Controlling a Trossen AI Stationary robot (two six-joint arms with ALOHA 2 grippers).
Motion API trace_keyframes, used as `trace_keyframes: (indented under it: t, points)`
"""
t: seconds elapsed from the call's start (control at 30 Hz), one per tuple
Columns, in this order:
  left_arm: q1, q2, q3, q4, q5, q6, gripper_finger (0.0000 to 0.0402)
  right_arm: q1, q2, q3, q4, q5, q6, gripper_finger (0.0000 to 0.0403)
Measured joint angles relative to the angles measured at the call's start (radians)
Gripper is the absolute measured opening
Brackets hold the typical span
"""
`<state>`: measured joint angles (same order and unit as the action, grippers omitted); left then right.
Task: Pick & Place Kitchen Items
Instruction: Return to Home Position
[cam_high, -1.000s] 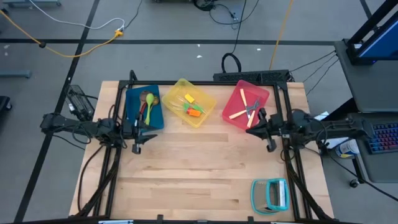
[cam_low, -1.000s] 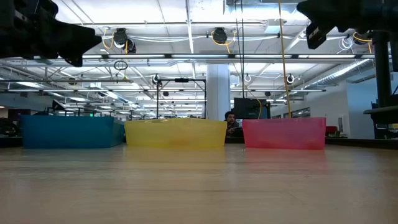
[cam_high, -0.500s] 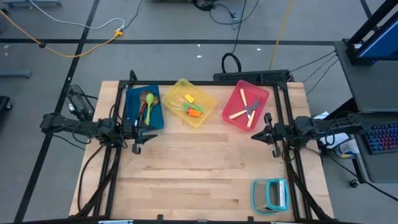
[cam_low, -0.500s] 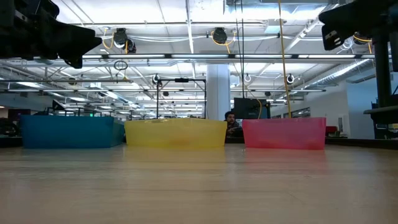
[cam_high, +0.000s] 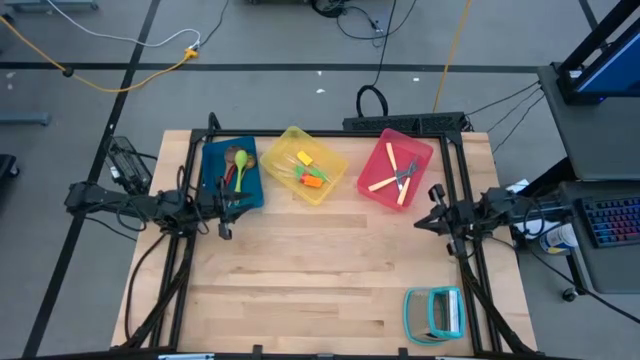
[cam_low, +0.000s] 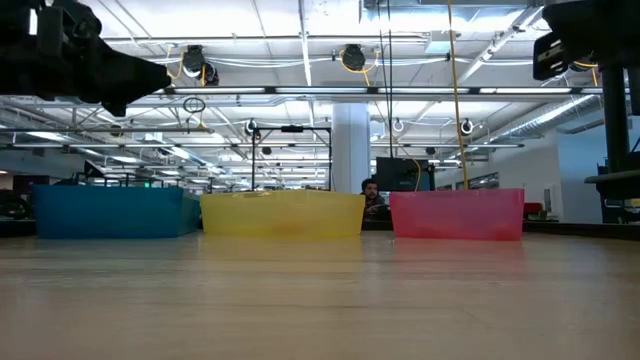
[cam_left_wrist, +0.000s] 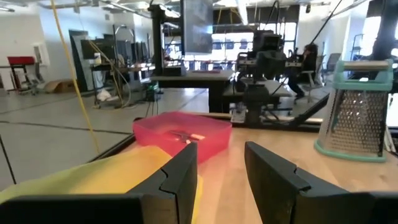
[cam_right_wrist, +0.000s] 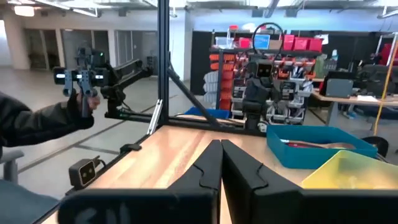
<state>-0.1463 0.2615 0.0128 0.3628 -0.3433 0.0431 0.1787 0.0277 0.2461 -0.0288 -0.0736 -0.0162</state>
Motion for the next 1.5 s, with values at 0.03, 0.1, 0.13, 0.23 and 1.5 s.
trace_keyframes:
  t: [0.03, 0.1, 0.13, 0.23, 1.5]
  points:
    - [0.0, 0.0, 0.0, -0.003, -0.001, 0.002, 0.0136, 0.0, -0.017, -0.011, 0.001, 0.003, 0.0, 0.0]
    - [0.0, 0.0, 0.0, -0.001, 0.0, 0.003, 0.0136, 0.0, -0.026, -0.024, 0.007, 0.023, 0.003, 0.0]
    - [0.0, 0.0, 0.0, -0.001, 0.0, 0.001, 0.0136, 0.0, -0.025, -0.025, 0.002, 0.025, 0.005, 0.0]
    - [0.0, 0.0, 0.0, 0.0, 0.001, 0.001, 0.0136, 0.0, -0.025, -0.027, 0.003, 0.021, 0.002, 0.0]
    - [0.0, 0.0, 0.0, 0.0, 0.001, 0.001, 0.0136, 0.0, -0.024, -0.231, 0.264, 0.024, -0.014, 0.0004]
